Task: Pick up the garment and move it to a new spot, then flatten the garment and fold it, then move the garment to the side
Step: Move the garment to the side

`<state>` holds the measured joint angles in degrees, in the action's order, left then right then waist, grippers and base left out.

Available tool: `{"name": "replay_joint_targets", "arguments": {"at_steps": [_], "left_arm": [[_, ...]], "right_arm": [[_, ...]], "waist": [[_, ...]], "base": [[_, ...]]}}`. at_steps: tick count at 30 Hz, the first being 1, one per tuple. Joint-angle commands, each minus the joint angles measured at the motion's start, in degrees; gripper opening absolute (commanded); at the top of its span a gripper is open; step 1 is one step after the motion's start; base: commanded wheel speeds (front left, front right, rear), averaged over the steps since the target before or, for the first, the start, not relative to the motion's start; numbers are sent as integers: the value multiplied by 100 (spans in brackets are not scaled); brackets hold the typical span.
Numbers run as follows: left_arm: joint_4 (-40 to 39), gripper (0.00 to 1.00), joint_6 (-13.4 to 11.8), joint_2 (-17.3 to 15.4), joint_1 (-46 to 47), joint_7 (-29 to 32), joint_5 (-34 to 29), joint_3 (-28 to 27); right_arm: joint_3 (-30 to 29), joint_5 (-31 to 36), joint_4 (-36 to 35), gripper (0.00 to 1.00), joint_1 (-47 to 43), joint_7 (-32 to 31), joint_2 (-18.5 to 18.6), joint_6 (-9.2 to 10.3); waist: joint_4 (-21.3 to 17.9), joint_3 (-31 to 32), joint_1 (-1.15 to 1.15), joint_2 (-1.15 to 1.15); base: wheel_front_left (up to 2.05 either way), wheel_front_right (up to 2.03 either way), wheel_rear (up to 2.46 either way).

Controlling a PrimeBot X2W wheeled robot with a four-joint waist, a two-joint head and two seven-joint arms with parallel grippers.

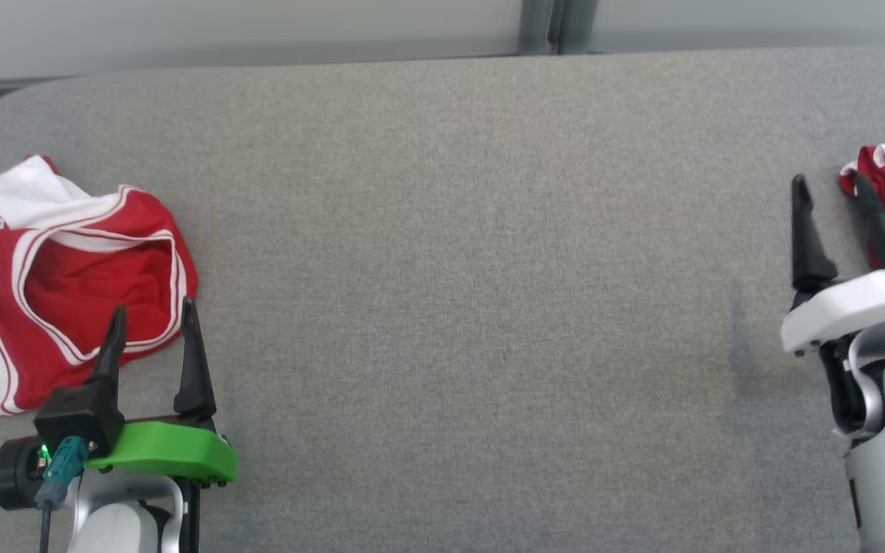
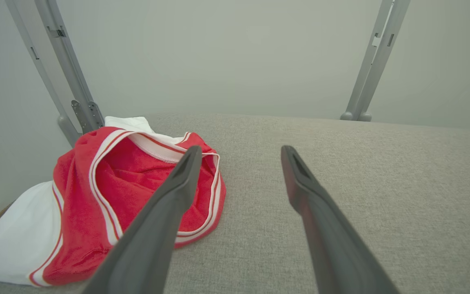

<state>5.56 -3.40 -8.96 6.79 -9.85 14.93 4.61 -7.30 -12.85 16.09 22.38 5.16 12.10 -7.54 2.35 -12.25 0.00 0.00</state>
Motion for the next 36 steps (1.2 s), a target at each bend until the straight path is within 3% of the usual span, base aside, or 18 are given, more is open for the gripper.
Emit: {"name": "replay_joint_targets", "arguments": {"at_steps": [1, 5, 15, 22, 36], "left_arm": [[48, 100, -56, 28, -65, 24, 39, -12], [334, 100, -110, 70, -53, -11, 150, -82], [987, 100, 328, -49, -26, -272, 187, 135], [1207, 100, 650, -135, -170, -445, 131, 342], [1344, 100, 702, -126, -255, -535, 45, 423]], "right_arm": [[-20, 24, -57, 100, -160, 46, -62, 9], [17, 159, -238, 100, -436, 60, -371, 9], [15, 508, -440, 100, -1311, 56, -862, 9], [283, 346, -325, 100, -1777, 127, -916, 8], [409, 161, -242, 100, -1844, 214, -918, 9]], "waist": [[160, 383, 0, 0], [236, 563, 0, 0], [244, 944, 0, 0], [170, 1080, 0, 0], [134, 1075, 0, 0]], "base": [[0, 0, 0], [0, 0, 0], [0, 0, 0], [0, 0, 0], [0, 0, 0]]}}
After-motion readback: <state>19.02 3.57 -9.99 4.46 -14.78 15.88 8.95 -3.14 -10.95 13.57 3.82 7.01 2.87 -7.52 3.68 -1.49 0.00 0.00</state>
